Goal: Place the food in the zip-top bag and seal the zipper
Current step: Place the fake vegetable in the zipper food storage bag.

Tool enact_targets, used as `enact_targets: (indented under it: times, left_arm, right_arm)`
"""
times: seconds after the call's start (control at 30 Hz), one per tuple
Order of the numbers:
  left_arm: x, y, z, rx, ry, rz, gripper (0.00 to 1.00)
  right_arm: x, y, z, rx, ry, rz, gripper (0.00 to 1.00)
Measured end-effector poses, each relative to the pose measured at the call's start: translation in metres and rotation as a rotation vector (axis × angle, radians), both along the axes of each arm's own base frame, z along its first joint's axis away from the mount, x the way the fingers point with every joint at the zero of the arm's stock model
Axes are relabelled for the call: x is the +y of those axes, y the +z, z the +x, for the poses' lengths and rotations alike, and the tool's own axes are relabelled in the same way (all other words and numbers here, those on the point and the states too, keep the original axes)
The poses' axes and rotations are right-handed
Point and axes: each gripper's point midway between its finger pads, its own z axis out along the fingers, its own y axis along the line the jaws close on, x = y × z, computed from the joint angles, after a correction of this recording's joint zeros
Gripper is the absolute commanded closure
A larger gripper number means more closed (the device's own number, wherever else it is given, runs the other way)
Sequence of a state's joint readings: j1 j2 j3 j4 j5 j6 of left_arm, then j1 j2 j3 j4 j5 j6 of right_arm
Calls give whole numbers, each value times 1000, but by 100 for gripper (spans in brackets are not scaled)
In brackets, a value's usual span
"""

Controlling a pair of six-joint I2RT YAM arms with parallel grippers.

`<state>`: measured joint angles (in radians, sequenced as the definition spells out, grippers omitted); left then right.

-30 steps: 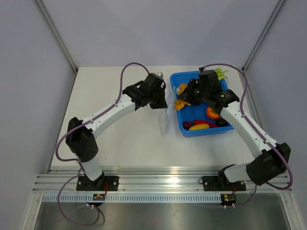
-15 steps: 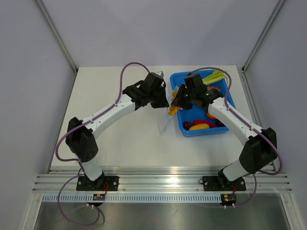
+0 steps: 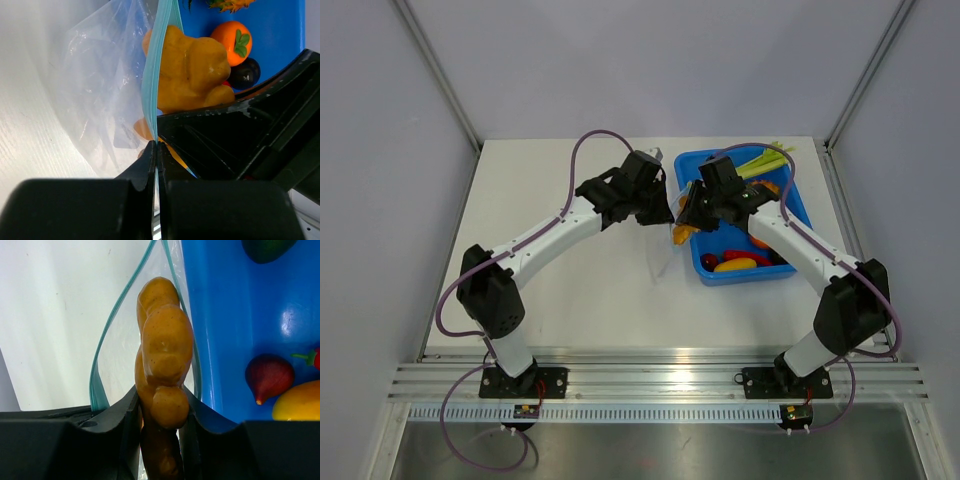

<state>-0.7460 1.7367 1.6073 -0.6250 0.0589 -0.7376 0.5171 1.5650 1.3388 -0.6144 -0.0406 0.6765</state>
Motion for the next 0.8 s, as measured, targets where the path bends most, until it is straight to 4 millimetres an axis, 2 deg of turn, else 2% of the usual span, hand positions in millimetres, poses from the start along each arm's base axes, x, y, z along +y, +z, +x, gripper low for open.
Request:
enact_targets:
  times: [0.5,0.8]
  left_arm:
    - [1,-15,-3,39,31,-6,100]
    - [-3,-12,0,38,48,-32,100]
  right_arm:
    - [-13,-4,6,-5,-103,-52,100]
    - [-4,-8,-8,40,-109,-45,100]
